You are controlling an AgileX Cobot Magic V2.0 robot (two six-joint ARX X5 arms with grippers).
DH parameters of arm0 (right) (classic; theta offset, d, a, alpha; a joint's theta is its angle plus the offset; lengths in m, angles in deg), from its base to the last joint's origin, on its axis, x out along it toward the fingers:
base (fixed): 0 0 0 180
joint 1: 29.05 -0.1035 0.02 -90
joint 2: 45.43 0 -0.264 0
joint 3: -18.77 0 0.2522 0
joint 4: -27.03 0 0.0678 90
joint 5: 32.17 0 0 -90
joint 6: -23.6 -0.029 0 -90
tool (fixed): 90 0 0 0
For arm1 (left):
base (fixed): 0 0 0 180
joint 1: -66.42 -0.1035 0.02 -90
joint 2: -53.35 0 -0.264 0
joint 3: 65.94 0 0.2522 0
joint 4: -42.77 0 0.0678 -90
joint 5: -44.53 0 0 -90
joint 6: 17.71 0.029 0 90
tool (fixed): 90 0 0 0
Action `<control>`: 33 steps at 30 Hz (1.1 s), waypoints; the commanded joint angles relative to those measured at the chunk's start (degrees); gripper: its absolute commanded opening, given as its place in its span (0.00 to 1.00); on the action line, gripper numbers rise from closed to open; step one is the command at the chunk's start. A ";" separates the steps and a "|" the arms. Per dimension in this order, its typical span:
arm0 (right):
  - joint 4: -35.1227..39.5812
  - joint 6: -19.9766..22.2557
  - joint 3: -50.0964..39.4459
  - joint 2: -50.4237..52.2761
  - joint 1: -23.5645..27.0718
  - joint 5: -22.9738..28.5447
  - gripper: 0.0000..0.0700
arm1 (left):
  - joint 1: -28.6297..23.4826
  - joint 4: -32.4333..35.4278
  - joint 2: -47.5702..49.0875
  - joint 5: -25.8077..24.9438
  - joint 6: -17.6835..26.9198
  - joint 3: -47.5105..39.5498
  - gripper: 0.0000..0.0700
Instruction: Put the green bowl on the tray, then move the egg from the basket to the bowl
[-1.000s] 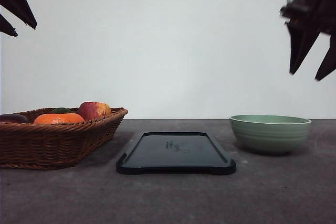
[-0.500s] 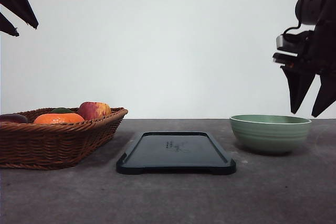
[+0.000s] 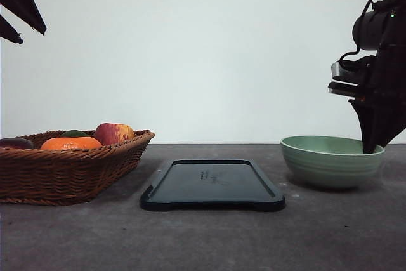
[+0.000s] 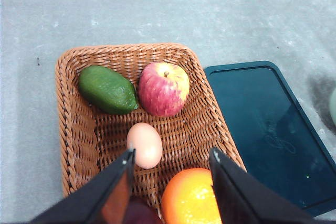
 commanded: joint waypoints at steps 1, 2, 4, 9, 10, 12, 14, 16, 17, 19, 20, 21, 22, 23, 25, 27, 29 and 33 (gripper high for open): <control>-1.58 0.26 3.18 -0.66 0.02 -0.02 0.00 | 0.11 0.77 -0.46 -0.31 -0.04 1.16 0.40; -3.11 0.26 4.45 -0.66 -0.04 -0.07 0.00 | 0.11 0.76 -0.46 -0.31 -0.04 1.16 0.40; -6.63 0.28 7.33 -0.66 -0.37 -0.13 0.00 | 0.11 0.75 -0.46 -0.31 -0.04 1.16 0.40; -14.81 0.26 15.19 -0.66 -2.78 -0.26 0.00 | 0.11 0.63 -0.46 -0.31 -0.04 1.16 0.40; -15.88 0.26 16.73 -0.66 -3.61 -0.32 0.00 | 0.11 0.65 -0.46 -0.31 -0.04 1.16 0.39; -17.30 0.26 19.49 -0.68 -5.35 -0.33 0.00 | 0.11 0.66 -0.46 -0.31 -0.04 1.16 0.39; -17.67 0.26 21.98 -0.71 -7.49 -0.35 0.00 | 0.11 0.68 -0.46 -0.31 -0.04 1.16 0.39; -17.89 0.24 24.13 -0.78 -9.73 -0.46 0.00 | 0.11 0.77 -0.46 -0.31 -0.02 1.16 0.39; -17.91 0.24 25.07 -0.87 -10.87 -0.62 0.00 | 0.11 0.79 -0.46 -0.31 -0.03 1.16 0.39; -17.88 0.24 26.74 -1.35 -13.01 -1.48 0.00 | 0.11 0.80 -0.47 -0.31 -0.04 1.16 0.39; -17.90 0.23 27.51 -1.73 -14.00 -1.98 0.00 | 0.11 0.79 -0.48 -0.31 -0.04 1.16 0.39; -17.93 0.22 28.16 -2.15 -14.87 -2.31 0.00 | 0.11 0.81 -0.48 -0.31 -0.02 1.16 0.39; -17.49 -0.21 28.60 -2.72 -15.68 -2.29 0.00 | 0.11 0.80 -0.48 -0.31 -0.04 1.16 0.39; -17.08 -0.65 28.95 -3.26 -16.40 -2.28 0.00 | 0.11 0.78 -0.48 -0.31 -0.04 1.16 0.39; -16.25 -1.26 29.22 -4.39 -17.59 -2.31 0.00 | 0.11 0.76 -0.48 -0.31 -0.04 1.16 0.39; -15.47 -1.87 29.25 -5.69 -18.55 -2.30 0.00 | 0.11 0.76 -0.48 -0.31 -0.04 1.16 0.39; -14.49 -2.15 29.25 -7.08 -19.29 -2.31 0.00 | 0.11 0.76 -0.48 -0.31 -0.04 1.16 0.39; -11.59 -2.76 29.25 -9.82 -20.38 -2.28 0.00 | 0.11 0.68 -0.48 -0.31 -0.04 1.16 0.39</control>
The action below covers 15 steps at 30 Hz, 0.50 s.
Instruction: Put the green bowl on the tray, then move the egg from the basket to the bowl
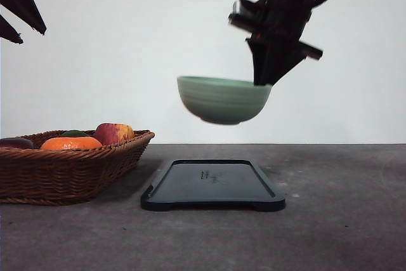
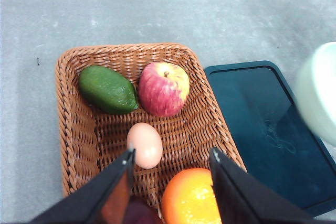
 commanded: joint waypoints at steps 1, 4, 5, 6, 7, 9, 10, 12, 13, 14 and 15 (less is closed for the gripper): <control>1.13 -1.29 1.31 -1.93 -0.79 -0.24 0.00 | 0.13 0.65 -0.48 -0.31 -0.04 1.16 0.39; 1.84 -1.70 1.31 -3.89 -1.19 -0.24 0.00 | 0.13 0.60 -0.48 -0.31 -0.04 1.16 0.39; 1.98 -1.73 1.31 -4.53 -1.30 -0.21 0.00 | 0.13 0.58 -0.48 -0.31 -0.04 1.16 0.39; 2.11 -1.73 1.31 -5.10 -1.30 -0.20 0.00 | 0.13 0.55 -0.48 -0.31 -0.04 1.16 0.39; 2.35 -1.75 1.30 -5.66 -1.30 -0.13 0.00 | 0.13 0.47 -0.48 -0.31 -0.04 1.16 0.39; 3.08 -2.02 1.29 -6.58 -1.35 -0.03 0.00 | 0.13 0.34 -0.48 -0.31 -0.04 1.16 0.39; 3.70 -2.26 1.29 -7.08 -1.37 -0.01 0.00 | 0.13 0.33 -0.48 -0.31 -0.04 1.16 0.39; 4.68 -2.58 1.29 -7.73 -1.40 0.10 0.00 | 0.13 0.35 -0.48 -0.31 -0.04 1.16 0.39; 5.30 -2.65 1.29 -8.13 -1.40 0.17 0.00 | 0.13 0.35 -0.49 -0.31 -0.04 1.16 0.39; 5.80 -2.78 1.29 -8.49 -1.40 0.26 0.00 | 0.13 0.35 -0.50 -0.31 -0.04 1.16 0.39; 6.05 -3.01 1.29 -8.74 -1.40 0.38 0.00 | 0.13 0.35 -0.50 -0.31 -0.04 1.16 0.39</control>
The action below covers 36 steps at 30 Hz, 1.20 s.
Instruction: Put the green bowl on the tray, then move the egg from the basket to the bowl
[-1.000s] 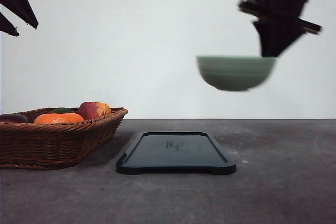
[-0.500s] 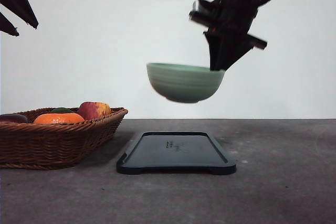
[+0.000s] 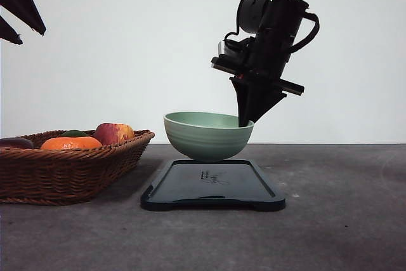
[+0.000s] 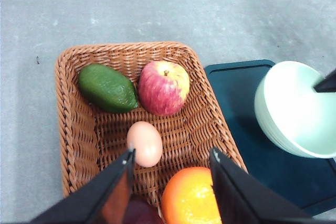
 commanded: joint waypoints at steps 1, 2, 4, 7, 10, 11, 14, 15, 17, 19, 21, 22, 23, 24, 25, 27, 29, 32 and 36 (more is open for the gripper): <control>0.71 -1.31 1.29 -2.10 -0.40 0.00 0.00 | 0.12 0.63 -0.50 -0.31 -0.06 1.16 0.39; 0.80 -1.45 1.29 -2.53 -0.40 -0.01 0.00 | 0.12 0.63 -0.50 -0.31 -0.07 1.16 0.39; 0.60 -1.53 1.29 -3.30 -0.40 0.03 0.00 | 0.12 0.62 -0.50 -0.31 -0.07 1.16 0.39; 0.56 -1.53 1.29 -4.34 -0.40 0.04 0.00 | 0.12 0.62 -0.50 -0.31 -0.07 1.16 0.39; 1.04 -1.54 1.29 -5.15 -0.56 0.07 0.00 | 0.12 0.62 -0.51 -0.31 -0.05 1.16 0.39; 1.16 -1.54 1.29 -5.32 -0.59 0.07 0.00 | 0.12 0.61 -0.52 -0.31 -0.05 1.16 0.39; 1.45 -1.71 1.29 -5.89 -0.73 0.03 0.00 | 0.12 0.61 -0.55 -0.31 -0.07 1.16 0.39; 1.39 -1.69 1.29 -5.93 -0.73 0.03 0.00 | 0.12 0.59 -0.55 -0.31 -0.07 1.16 0.39; 1.41 -1.68 1.29 -5.92 -1.04 0.00 0.04 | 0.12 0.56 -0.55 -0.31 -0.11 1.16 0.39; 1.23 -1.72 1.30 -5.75 -1.15 -0.11 0.16 | 0.12 0.48 -0.55 -0.31 -0.22 1.16 0.39; 0.51 -1.75 1.51 -5.56 -1.15 -0.10 0.28 | 0.12 0.38 -0.55 -0.31 -0.22 1.16 0.39; -0.38 -1.76 1.98 -5.49 -1.13 -0.03 0.30 | 0.12 0.28 -0.55 -0.31 -0.22 1.16 0.39; -1.40 -1.76 2.57 -5.43 -1.10 0.04 0.31 | 0.12 0.17 -0.55 -0.31 -0.22 1.16 0.39; -2.52 -1.76 3.34 -5.38 -1.03 0.05 0.31 | 0.12 0.06 -0.55 -0.31 -0.22 1.16 0.39; -3.87 -1.74 4.47 -5.30 -0.93 0.08 0.31 | 0.12 -0.05 -0.55 -0.31 -0.21 1.16 0.39; -6.44 -1.48 6.72 -4.93 -0.82 0.12 0.31 | 0.12 -0.25 -0.55 -0.31 -0.20 1.16 0.39; -7.80 -0.80 8.31 -3.80 -0.82 0.12 0.31 | 0.12 -0.44 -0.55 -0.31 -0.20 1.16 0.39; -6.87 -0.02 7.86 -0.94 -0.96 0.11 0.31 | 0.12 -0.72 -0.55 -0.31 -0.22 1.16 0.39; -1.65 0.02 2.85 3.64 -1.38 0.02 0.31 | 0.12 -0.85 -0.55 -0.31 -0.20 1.16 0.39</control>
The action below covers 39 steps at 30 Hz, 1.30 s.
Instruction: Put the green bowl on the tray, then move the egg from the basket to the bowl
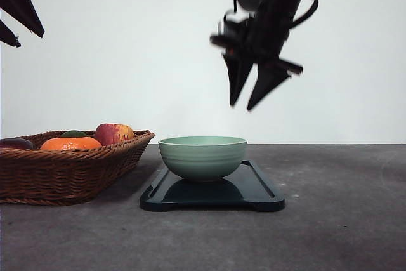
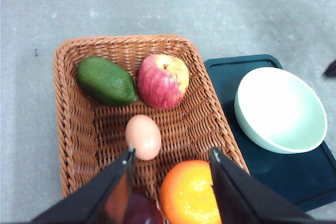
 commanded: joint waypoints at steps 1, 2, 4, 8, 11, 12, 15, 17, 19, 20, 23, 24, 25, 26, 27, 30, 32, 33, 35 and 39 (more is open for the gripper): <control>2.59 0.72 -2.57 1.26 -0.54 -0.12 0.31 | 0.12 0.44 -0.55 -0.32 -0.04 1.16 0.39; 4.69 0.72 -5.09 2.88 -0.58 -0.26 0.31 | 0.12 0.44 -0.55 -0.32 -0.04 1.16 0.39; 8.94 0.72 -10.48 6.38 -0.58 -0.90 0.31 | 0.12 0.44 -0.55 -0.32 -0.03 1.16 0.39; 18.53 0.75 -22.43 14.39 -0.58 -1.72 0.31 | 0.12 0.41 -0.55 -0.32 -0.02 1.16 0.39; 24.61 0.95 -31.20 20.42 -0.53 -1.74 0.31 | 0.12 0.39 -0.55 -0.32 -0.03 1.16 0.39; 26.19 0.99 -33.85 22.27 -0.42 -1.74 0.31 | 0.12 0.39 -0.55 -0.32 -0.04 1.16 0.39; 30.61 1.39 -42.02 27.85 -0.01 -1.73 0.31 | 0.12 0.39 -0.55 -0.32 -0.04 1.16 0.39; 33.08 1.88 -47.29 31.53 0.35 -1.69 0.31 | 0.12 0.33 -0.55 -0.32 -0.04 1.16 0.39; 35.42 1.92 -52.13 34.96 0.67 -1.73 0.31 | 0.12 0.17 -0.55 -0.32 -0.04 1.16 0.39; 36.66 1.95 -54.58 36.73 0.89 -1.75 0.31 | 0.12 0.11 -0.55 -0.32 -0.04 1.16 0.39; 39.81 1.99 -61.92 42.57 1.70 -1.69 0.31 | 0.12 -0.26 -0.55 -0.32 -0.04 1.16 0.39; 40.44 2.00 -64.15 44.57 1.97 -1.67 0.31 | 0.12 -0.55 -0.55 -0.32 -0.04 1.16 0.39; 40.80 2.00 -66.22 46.63 2.23 -1.67 0.31 | 0.12 -0.82 -0.55 -0.32 -0.04 1.16 0.39; 41.00 1.99 -68.18 48.73 2.49 -1.66 0.31 | 0.12 -1.05 -0.55 -0.32 -0.05 1.16 0.39; 41.06 2.00 -70.02 50.89 2.77 -1.62 0.31 | 0.12 -1.22 -0.55 -0.32 -0.06 1.16 0.39; 40.62 1.99 -73.94 56.86 3.40 -1.48 0.31 | 0.14 -1.92 -0.55 -0.32 -0.14 1.16 0.40; 39.68 2.00 -75.55 60.83 3.78 -1.33 0.31 | 0.20 -2.72 -0.58 -0.32 -1.03 1.16 0.40; 38.75 2.06 -75.79 62.71 3.96 -1.00 0.31 | 0.26 -3.26 -0.67 -0.32 -2.04 1.16 0.40; 37.47 2.59 -75.86 65.48 4.11 -0.13 0.31 | 0.55 -4.44 -1.07 -0.32 -3.40 1.21 0.43; 36.70 3.09 -75.86 69.04 4.07 0.22 0.31 | 1.53 -6.69 -3.37 -0.28 -4.95 2.06 0.46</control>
